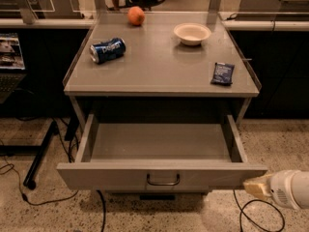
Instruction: Close top drawer
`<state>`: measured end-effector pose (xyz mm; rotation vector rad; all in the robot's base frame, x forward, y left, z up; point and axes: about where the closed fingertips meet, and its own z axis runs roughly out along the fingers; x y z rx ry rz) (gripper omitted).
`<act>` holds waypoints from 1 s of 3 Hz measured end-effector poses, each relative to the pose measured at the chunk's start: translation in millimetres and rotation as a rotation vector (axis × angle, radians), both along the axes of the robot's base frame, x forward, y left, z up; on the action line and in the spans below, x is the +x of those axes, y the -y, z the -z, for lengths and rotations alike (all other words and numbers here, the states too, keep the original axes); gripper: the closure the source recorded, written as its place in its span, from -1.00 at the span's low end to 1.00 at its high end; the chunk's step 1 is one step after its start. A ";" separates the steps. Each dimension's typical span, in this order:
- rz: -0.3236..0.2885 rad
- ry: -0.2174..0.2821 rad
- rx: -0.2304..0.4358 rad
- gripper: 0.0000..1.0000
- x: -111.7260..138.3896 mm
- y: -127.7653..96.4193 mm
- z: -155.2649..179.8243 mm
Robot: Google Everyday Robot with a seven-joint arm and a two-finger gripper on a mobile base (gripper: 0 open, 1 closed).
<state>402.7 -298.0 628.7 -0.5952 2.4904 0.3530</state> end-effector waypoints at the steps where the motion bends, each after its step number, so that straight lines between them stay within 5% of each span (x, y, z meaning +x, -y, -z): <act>1: -0.016 0.015 0.010 1.00 27.0 6.1 4.6; 3: -0.076 0.099 -0.007 1.00 87.6 4.6 -22.4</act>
Offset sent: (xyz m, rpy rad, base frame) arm 0.0937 -0.0170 0.0249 -0.0293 -0.1194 0.0677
